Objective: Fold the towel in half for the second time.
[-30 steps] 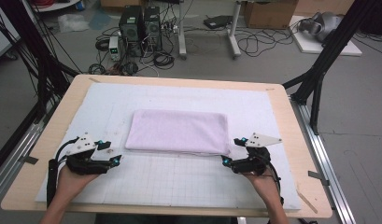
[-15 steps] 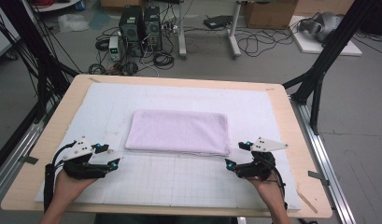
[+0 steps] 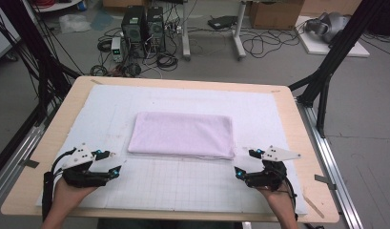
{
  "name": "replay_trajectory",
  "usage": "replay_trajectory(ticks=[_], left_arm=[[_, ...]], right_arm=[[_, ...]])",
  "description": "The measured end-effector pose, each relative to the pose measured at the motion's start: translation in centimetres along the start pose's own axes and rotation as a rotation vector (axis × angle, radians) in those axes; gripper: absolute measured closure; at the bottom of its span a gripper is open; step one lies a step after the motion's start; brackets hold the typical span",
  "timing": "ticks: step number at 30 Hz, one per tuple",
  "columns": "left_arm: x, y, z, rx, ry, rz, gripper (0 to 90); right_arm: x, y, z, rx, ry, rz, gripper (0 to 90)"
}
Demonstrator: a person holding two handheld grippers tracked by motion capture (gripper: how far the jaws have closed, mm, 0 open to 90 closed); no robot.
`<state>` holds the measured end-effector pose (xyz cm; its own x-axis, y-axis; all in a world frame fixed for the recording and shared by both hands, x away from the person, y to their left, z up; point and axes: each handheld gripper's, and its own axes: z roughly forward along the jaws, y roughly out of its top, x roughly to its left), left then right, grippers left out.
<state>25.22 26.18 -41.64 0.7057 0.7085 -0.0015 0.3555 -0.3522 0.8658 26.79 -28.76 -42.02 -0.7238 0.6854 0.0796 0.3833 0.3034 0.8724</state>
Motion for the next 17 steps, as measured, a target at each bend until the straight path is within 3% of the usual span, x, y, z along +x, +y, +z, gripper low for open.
replay_trajectory(ticks=[17], left_arm=[[-0.2,-0.5,-0.6,0.005,0.006,0.003,29.6]], right_arm=[[0.7,-1.2,-1.4,0.006,-0.008,0.010,11.9]])
